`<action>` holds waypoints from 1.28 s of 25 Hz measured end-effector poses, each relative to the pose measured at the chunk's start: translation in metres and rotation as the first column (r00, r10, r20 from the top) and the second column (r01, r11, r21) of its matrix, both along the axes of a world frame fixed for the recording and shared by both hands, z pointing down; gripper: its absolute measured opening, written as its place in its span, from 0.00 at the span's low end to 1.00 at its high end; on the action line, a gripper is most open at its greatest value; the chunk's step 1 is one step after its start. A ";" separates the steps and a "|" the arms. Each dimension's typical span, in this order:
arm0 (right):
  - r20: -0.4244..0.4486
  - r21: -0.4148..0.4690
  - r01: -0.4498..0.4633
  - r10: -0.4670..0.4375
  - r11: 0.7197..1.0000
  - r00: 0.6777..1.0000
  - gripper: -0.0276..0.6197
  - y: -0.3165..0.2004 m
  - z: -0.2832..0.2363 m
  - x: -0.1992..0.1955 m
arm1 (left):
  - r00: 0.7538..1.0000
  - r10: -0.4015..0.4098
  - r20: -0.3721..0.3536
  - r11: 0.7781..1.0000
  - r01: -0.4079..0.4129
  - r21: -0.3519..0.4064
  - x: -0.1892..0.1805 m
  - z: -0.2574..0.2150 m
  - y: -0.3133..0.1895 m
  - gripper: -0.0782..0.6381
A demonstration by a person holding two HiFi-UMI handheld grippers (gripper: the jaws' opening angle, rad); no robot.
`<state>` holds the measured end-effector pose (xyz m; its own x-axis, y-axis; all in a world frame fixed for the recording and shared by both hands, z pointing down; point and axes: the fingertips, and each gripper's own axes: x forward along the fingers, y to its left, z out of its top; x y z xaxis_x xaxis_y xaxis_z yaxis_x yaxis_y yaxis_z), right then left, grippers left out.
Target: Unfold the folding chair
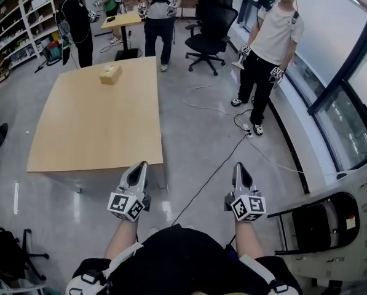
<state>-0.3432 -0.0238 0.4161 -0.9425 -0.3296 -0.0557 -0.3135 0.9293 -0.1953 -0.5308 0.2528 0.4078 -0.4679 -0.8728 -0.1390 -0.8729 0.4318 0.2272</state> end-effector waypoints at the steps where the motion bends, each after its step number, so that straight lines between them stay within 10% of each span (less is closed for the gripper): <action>1: 0.000 0.003 -0.017 0.017 1.000 1.000 0.05 -0.006 0.001 0.010 | 1.000 0.016 -0.009 1.000 -0.016 0.001 0.004 0.000 -0.010 0.11; 14: -0.006 -0.049 -0.284 0.284 0.957 0.959 0.05 -0.099 0.025 0.165 | 0.962 0.263 -0.070 0.965 -0.261 0.031 0.078 0.019 -0.150 0.11; 32: 0.011 -0.014 -0.572 0.573 0.820 0.820 0.05 -0.040 0.005 0.265 | 0.801 0.599 -0.018 0.801 -0.599 0.020 0.138 0.007 -0.196 0.11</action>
<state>-0.0786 -0.0643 0.4215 -0.5830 -0.8102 -0.0614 -0.7856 0.5814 -0.2116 -0.3929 0.0565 0.4146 0.1442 -0.9784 -0.1482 -0.9514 -0.1782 0.2511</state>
